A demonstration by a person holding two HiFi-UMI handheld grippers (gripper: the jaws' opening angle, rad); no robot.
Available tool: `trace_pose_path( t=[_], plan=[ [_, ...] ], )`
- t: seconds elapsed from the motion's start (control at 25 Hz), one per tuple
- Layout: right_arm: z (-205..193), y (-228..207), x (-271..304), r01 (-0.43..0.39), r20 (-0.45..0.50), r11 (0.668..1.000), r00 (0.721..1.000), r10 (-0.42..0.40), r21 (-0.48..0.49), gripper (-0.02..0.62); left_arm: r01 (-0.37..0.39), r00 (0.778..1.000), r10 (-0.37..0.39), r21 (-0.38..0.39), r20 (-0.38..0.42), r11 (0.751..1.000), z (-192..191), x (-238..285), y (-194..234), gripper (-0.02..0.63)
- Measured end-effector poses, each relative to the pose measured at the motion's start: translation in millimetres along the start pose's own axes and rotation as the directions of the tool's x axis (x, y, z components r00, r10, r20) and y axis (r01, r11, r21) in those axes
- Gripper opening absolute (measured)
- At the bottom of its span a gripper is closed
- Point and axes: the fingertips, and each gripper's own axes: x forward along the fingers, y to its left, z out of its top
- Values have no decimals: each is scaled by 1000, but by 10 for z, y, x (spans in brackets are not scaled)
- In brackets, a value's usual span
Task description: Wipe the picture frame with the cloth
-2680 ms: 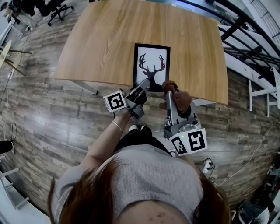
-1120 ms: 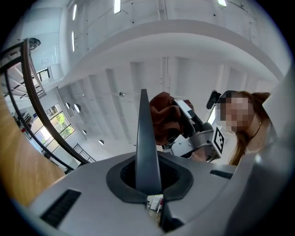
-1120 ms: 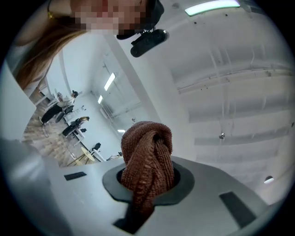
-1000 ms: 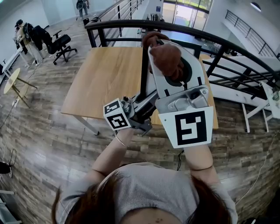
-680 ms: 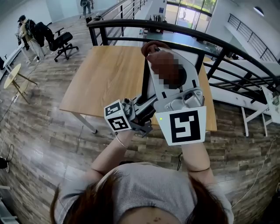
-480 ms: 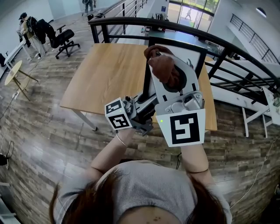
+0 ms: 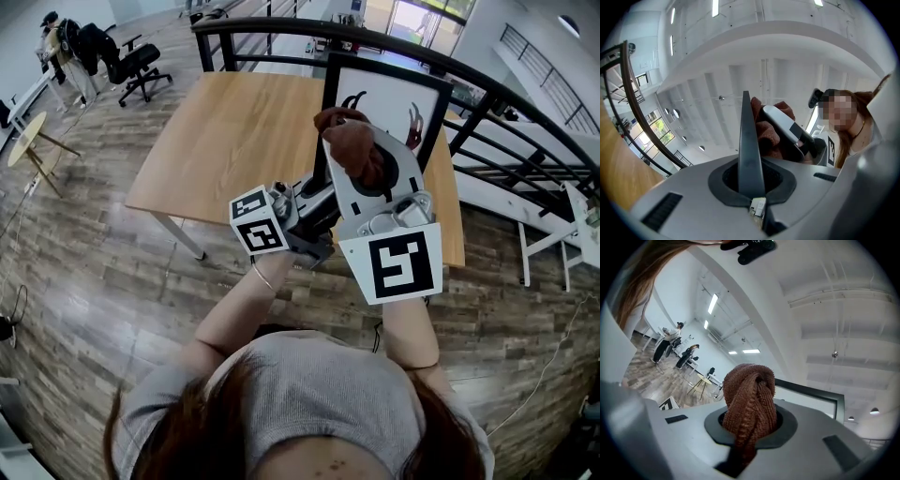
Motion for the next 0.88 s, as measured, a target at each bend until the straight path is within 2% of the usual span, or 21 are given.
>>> trace_pose_path(
  t=[0.16,0.28,0.48,0.88],
  plan=[
    [-185,-17,37,38,-57,999,998,-38,-3,46,-4,1000,4,-29,21,1000,-73,19,104,20],
    [-322,-13,24,57,-101,997,993,-53,44,46,-12,999,14,-51,38,999,-115,23,166,20],
    [-489,46,7,40,-188,995,982,-22,95,46,-30,999,31,-49,36,998,-126,11,237,20],
    [-702,272,-31,-18,-245,987,968,58,160,46,-58,997,60,-43,52,997,-148,-28,380,20]
  ],
)
